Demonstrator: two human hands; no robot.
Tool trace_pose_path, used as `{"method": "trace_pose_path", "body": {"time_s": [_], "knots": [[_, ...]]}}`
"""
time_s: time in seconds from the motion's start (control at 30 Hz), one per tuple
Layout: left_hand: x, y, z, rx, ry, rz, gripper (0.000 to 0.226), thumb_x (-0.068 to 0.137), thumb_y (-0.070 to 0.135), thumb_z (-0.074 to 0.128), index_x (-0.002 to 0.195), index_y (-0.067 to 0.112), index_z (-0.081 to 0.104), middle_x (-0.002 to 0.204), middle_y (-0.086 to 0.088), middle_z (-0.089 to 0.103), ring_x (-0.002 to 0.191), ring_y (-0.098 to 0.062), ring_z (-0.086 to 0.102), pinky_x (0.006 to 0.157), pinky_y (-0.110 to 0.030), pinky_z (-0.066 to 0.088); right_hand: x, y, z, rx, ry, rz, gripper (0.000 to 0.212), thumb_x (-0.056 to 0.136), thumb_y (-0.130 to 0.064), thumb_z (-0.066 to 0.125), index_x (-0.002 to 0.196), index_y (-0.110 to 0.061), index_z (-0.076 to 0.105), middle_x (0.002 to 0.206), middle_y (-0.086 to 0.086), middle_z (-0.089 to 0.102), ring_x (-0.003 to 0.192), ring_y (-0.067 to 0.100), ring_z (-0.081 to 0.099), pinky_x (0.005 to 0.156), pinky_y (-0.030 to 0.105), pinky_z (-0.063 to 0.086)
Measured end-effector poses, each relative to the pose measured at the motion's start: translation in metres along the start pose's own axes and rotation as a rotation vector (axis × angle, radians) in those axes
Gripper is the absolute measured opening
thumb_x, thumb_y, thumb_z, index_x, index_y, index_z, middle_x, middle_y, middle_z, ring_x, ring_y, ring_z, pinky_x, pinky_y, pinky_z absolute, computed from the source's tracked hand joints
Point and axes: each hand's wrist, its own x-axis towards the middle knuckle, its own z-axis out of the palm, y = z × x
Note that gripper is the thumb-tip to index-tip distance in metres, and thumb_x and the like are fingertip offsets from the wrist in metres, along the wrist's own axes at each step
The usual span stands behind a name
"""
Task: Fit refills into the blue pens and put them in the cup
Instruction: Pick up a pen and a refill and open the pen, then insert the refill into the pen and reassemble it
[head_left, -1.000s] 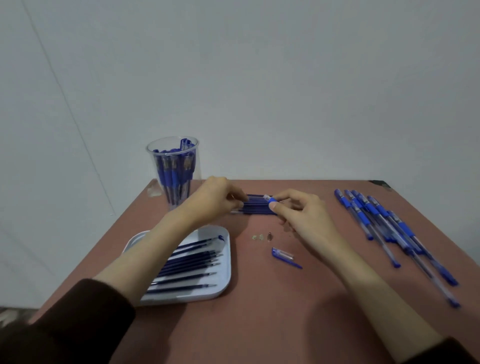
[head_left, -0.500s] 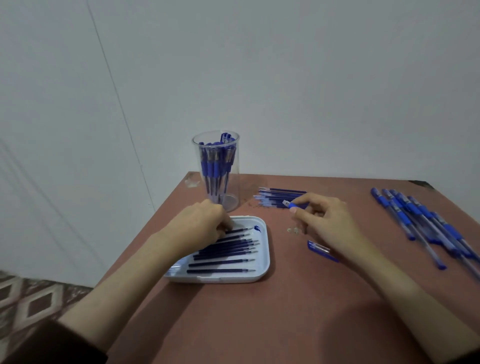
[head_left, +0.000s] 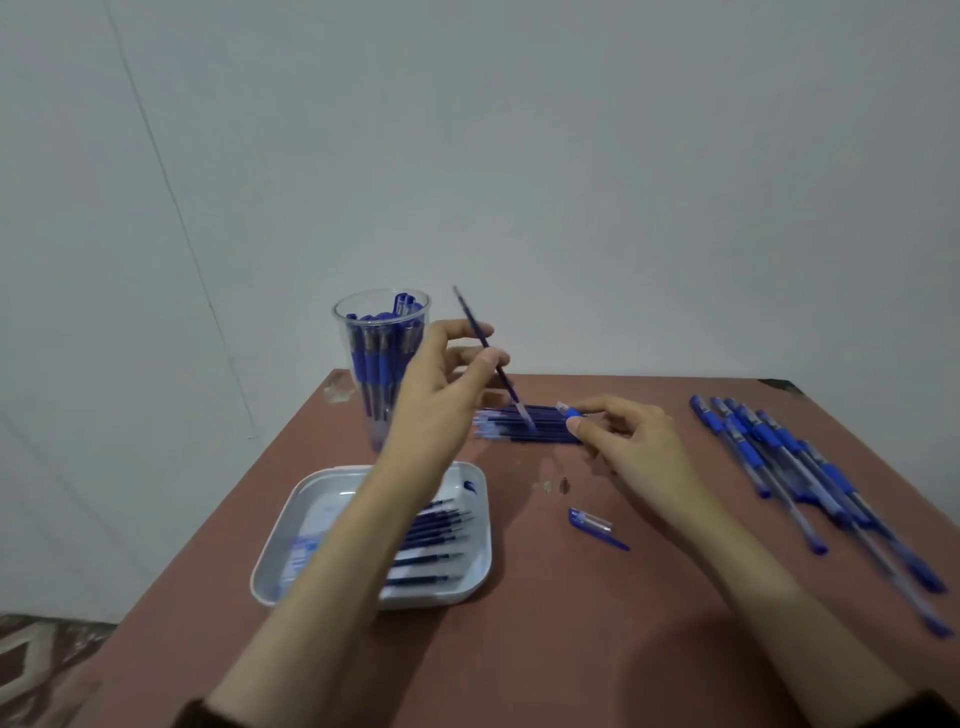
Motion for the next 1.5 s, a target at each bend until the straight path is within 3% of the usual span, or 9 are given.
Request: {"method": "trace_pose_path", "body": {"time_s": [0.13,0.27,0.43,0.57,0.7,0.93,1.13,1.23,1.5], "knots": [[0.011,-0.02,0.032,-0.294,0.15,-0.073,0.009,0.1,0.008,0.04,0.103,0.016,0.042,0.081,-0.012,0.066,0.066,-0.021,0.07,0.067,-0.029,0.059,0.006,0.005,-0.007,-0.008,0.034,0.042,0.013,0.082,-0.036,0.066,0.082,-0.049,0.07,0.059,-0.007,0.064,0.056,0.01,0.056,0.071,0.049,0.053],[0.018,-0.031,0.042,-0.357,0.207,-0.086,0.013,0.102,0.009,0.035,0.099,0.021,0.04,0.088,-0.018,0.066,0.07,-0.023,0.072,0.066,-0.026,0.058,0.009,0.007,-0.012,-0.012,0.035,0.061,0.03,0.062,-0.052,0.056,0.087,-0.042,0.07,0.06,-0.007,0.063,0.063,0.016,0.057,0.075,0.052,0.052],[0.02,-0.036,0.04,-0.408,0.221,-0.117,0.013,0.102,0.009,0.036,0.097,0.02,0.039,0.089,-0.02,0.066,0.074,-0.026,0.072,0.064,-0.025,0.058,0.012,0.011,-0.01,-0.001,0.028,0.051,0.02,0.068,-0.042,0.062,0.085,-0.038,0.072,0.06,-0.008,0.062,0.064,0.013,0.057,0.076,0.051,0.052],[0.019,-0.037,0.04,-0.411,0.203,-0.126,0.013,0.102,0.008,0.035,0.098,0.02,0.039,0.089,-0.02,0.065,0.073,-0.025,0.072,0.064,-0.026,0.058,0.011,0.011,-0.009,0.021,0.023,0.021,0.01,0.079,-0.031,0.068,0.087,-0.034,0.074,0.057,-0.005,0.059,0.059,0.013,0.054,0.067,0.045,0.051],[0.019,-0.037,0.04,-0.397,0.185,-0.119,0.014,0.102,0.008,0.034,0.097,0.021,0.038,0.087,-0.02,0.065,0.071,-0.024,0.072,0.065,-0.026,0.059,0.01,0.009,-0.01,0.031,0.011,0.003,0.011,0.084,-0.02,0.069,0.087,-0.029,0.075,0.06,0.0,0.061,0.059,0.012,0.055,0.067,0.044,0.051],[0.02,-0.036,0.038,-0.39,0.167,-0.133,0.014,0.102,0.007,0.034,0.097,0.02,0.038,0.086,-0.019,0.065,0.068,-0.023,0.072,0.064,-0.026,0.059,0.009,0.003,-0.008,0.002,0.003,-0.038,0.014,0.083,-0.02,0.071,0.083,-0.034,0.074,0.072,0.017,0.064,0.063,0.02,0.057,0.069,0.044,0.052],[0.021,-0.035,0.035,-0.382,0.17,-0.114,0.01,0.102,0.007,0.035,0.1,0.017,0.038,0.086,-0.02,0.066,0.07,-0.025,0.072,0.067,-0.028,0.059,0.009,0.005,-0.009,-0.029,0.017,-0.046,0.013,0.082,-0.022,0.072,0.082,-0.034,0.074,0.07,0.015,0.065,0.065,0.026,0.059,0.068,0.044,0.052],[0.023,-0.035,0.033,-0.396,0.179,-0.106,0.01,0.102,0.007,0.035,0.1,0.016,0.038,0.084,-0.02,0.066,0.07,-0.025,0.072,0.067,-0.029,0.059,0.009,0.005,-0.009,-0.006,0.012,-0.034,0.012,0.082,-0.02,0.072,0.084,-0.032,0.075,0.068,0.015,0.062,0.06,0.018,0.054,0.065,0.043,0.05],[0.022,-0.036,0.034,-0.369,0.161,-0.122,0.014,0.102,0.007,0.034,0.096,0.019,0.039,0.085,-0.02,0.065,0.069,-0.024,0.072,0.064,-0.027,0.059,0.008,0.001,-0.009,0.002,0.018,-0.061,0.013,0.082,-0.02,0.072,0.083,-0.033,0.073,0.075,0.017,0.066,0.072,0.034,0.062,0.069,0.044,0.053]]}}
